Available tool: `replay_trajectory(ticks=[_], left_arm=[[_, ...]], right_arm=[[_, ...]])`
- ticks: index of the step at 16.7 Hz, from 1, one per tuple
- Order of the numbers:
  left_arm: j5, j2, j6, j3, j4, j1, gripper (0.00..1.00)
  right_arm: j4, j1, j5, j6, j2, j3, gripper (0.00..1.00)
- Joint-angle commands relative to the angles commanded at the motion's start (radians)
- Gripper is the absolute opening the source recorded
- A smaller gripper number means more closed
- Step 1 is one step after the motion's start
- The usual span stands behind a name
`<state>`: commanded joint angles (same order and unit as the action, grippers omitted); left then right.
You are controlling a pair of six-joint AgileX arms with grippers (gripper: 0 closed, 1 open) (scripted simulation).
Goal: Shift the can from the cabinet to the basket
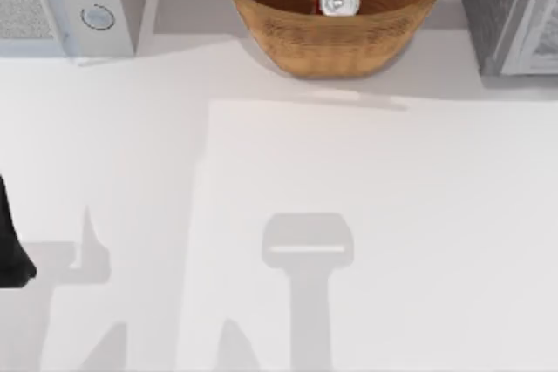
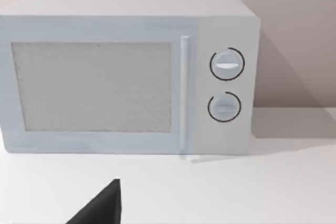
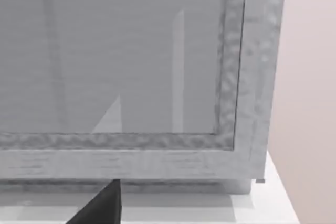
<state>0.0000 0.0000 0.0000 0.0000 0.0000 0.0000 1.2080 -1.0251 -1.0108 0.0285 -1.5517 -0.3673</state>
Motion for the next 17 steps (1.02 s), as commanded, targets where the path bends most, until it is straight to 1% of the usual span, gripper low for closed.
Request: replay_trajectory(ticks=[5, 8, 12, 17], left_arm=[[0.000, 0.000, 0.000, 0.000, 0.000, 0.000, 1.00], [0.000, 0.000, 0.000, 0.000, 0.000, 0.000, 1.00], [0.000, 0.000, 0.000, 0.000, 0.000, 0.000, 1.00], [0.000, 0.000, 0.000, 0.000, 0.000, 0.000, 1.00]], right_arm=[[-0.013, 0.004, 0.001, -0.001, 0.004, -0.007, 1.00], [-0.102, -0.002, -0.009, -0.002, 0.011, -0.101, 1.00], [-0.353, -0.018, -0.025, -0.004, 0.028, -0.334, 1.00], [-0.803, -0.032, -0.034, 0.000, 0.072, -0.710, 1.00]])
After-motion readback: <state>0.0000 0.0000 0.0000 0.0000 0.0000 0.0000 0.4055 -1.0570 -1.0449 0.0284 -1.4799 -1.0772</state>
